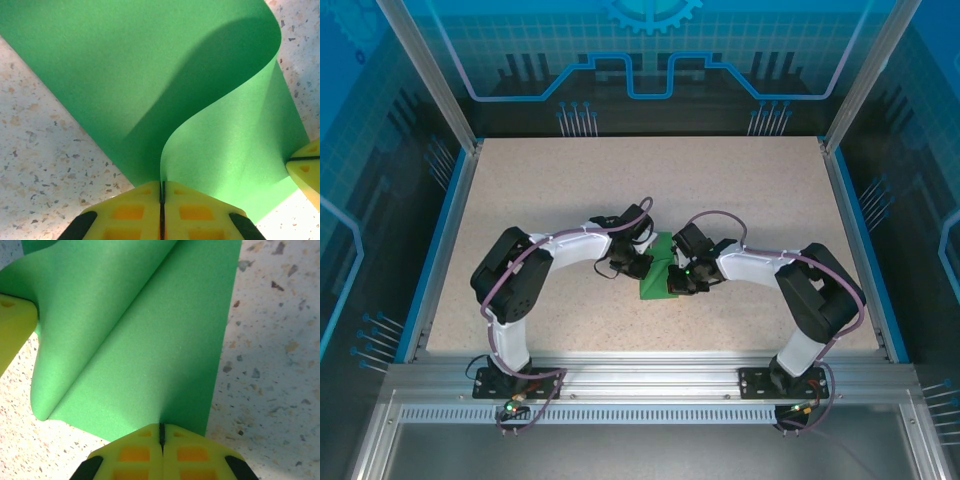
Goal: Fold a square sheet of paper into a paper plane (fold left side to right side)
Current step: Fold the triangle a second time at the center of the table.
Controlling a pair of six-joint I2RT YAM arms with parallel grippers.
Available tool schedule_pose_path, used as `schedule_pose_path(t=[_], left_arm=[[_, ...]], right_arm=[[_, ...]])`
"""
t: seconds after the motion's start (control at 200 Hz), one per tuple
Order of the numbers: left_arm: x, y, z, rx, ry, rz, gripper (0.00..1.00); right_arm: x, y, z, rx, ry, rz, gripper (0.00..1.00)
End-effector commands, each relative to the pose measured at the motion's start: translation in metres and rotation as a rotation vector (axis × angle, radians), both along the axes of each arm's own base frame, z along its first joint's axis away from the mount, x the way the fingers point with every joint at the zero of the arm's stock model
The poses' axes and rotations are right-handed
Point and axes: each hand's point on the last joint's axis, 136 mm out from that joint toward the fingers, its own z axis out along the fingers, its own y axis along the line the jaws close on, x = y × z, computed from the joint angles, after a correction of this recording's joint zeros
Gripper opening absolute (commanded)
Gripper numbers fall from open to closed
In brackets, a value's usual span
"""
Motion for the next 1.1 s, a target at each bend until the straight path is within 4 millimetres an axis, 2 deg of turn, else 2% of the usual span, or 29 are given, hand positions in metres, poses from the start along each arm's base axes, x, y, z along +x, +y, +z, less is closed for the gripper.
schedule_pose_path(t=[0.0, 0.3, 0.52, 0.705, 0.815, 1.095], left_arm=[[0.005, 0.001, -0.001, 0.011, 0.002, -0.012, 0.09], [-0.002, 0.001, -0.009, 0.011, 0.034, -0.020, 0.09], [-0.009, 0.005, -0.016, 0.019, 0.059, -0.020, 0.09], [-0.011, 0.005, -0.017, 0.020, 0.062, -0.023, 0.09], [-0.011, 0.005, -0.017, 0.019, 0.061, -0.023, 0.09], [-0.011, 0.005, -0.016, 0.018, 0.058, -0.021, 0.09]], right_arm=[[-0.019, -0.015, -0.017, -0.088, 0.076, 0.017, 0.02], [-0.018, -0.014, -0.017, -0.086, 0.077, 0.018, 0.02], [-0.014, -0.009, -0.010, -0.051, 0.052, 0.020, 0.02], [-0.001, 0.005, 0.015, 0.089, -0.021, 0.009, 0.04], [0.009, 0.007, 0.028, 0.177, -0.055, -0.026, 0.04], [0.047, 0.025, 0.051, 0.428, -0.157, -0.121, 0.02]])
